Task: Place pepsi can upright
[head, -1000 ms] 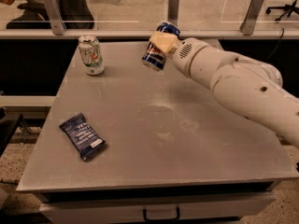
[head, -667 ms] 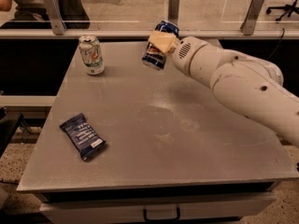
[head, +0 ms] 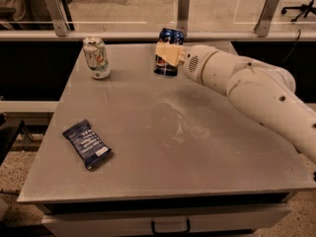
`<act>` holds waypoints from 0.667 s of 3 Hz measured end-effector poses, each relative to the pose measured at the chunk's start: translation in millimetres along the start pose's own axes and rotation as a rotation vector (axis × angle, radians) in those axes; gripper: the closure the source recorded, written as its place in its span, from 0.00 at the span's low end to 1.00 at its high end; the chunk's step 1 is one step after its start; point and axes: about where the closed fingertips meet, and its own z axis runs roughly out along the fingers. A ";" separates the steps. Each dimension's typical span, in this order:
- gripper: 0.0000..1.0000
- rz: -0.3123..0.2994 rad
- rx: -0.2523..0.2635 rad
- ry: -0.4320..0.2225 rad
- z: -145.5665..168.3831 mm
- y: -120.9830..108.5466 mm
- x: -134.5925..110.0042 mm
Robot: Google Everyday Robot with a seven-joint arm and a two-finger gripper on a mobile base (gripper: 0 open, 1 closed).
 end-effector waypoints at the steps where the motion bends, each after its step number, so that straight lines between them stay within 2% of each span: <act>1: 1.00 -0.140 0.030 -0.005 -1.8 0.3 -8.6; 2: 1.00 -0.268 0.037 0.020 -0.9 -1.0 -17.9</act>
Offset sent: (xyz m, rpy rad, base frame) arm -0.0081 -0.0008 -0.0198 -0.2618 -0.2591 0.0523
